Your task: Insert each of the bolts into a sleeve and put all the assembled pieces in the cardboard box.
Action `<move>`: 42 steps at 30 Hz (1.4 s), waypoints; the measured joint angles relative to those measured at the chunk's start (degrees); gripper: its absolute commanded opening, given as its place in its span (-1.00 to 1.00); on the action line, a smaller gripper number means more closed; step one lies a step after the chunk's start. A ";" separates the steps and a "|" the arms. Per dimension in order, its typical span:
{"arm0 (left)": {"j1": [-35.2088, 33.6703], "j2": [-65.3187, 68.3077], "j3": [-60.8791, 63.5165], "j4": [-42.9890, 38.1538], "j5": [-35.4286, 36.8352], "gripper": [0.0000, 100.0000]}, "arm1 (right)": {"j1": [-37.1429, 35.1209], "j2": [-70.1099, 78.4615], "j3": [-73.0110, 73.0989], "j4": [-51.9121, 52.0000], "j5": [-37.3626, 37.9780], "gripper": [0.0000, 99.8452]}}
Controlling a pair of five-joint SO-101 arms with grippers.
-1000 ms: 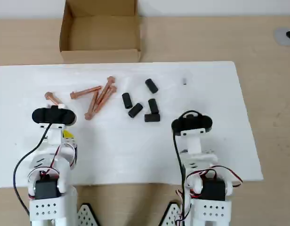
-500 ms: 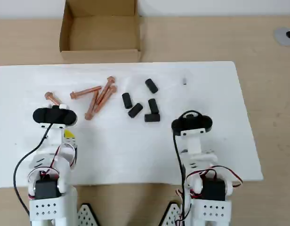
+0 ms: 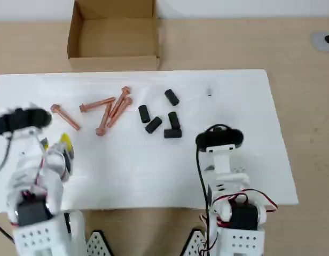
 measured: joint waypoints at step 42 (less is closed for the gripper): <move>-5.36 83.34 -49.14 5.45 26.55 -0.68 | -14.33 84.04 -77.27 4.40 13.36 -0.98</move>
